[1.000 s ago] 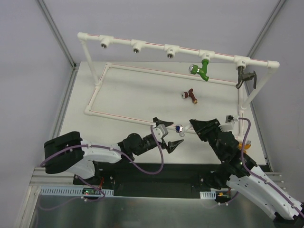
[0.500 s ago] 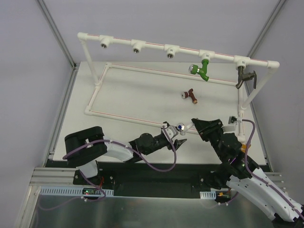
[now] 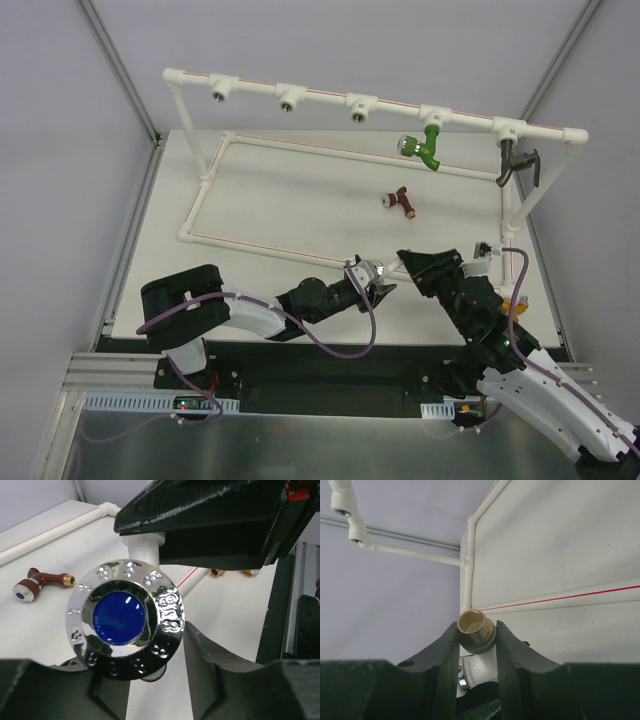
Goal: Install the water faucets
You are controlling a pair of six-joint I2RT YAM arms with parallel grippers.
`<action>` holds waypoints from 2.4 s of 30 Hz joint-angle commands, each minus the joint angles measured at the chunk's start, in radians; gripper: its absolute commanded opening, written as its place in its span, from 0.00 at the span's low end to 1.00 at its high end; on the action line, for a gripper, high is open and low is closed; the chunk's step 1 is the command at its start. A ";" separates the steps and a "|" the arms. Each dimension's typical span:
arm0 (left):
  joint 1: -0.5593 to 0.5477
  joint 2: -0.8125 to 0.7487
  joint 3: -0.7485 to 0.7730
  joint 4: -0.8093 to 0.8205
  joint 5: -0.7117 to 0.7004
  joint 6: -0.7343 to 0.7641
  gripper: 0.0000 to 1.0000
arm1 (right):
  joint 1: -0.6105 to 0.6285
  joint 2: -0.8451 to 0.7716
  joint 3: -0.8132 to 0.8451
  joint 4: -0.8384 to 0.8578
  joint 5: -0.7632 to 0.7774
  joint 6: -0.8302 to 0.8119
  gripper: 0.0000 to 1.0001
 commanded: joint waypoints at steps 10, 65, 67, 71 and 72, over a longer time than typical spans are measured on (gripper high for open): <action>-0.007 -0.067 -0.032 0.309 -0.060 0.017 0.00 | 0.003 0.056 0.172 -0.170 0.062 -0.150 0.40; 0.699 -1.225 0.074 -1.673 -0.118 -0.049 0.00 | -0.037 1.573 0.923 -0.584 -0.229 -1.684 0.47; 0.699 -1.213 0.074 -1.674 -0.103 -0.049 0.00 | -0.021 1.597 0.946 -0.576 -0.229 -1.727 0.31; 0.704 -1.204 0.077 -1.673 -0.077 -0.051 0.00 | 0.034 1.633 0.989 -0.547 -0.189 -1.825 0.03; 0.705 -1.205 0.076 -1.671 -0.065 -0.052 0.00 | 0.041 1.646 1.001 -0.538 -0.171 -1.841 0.02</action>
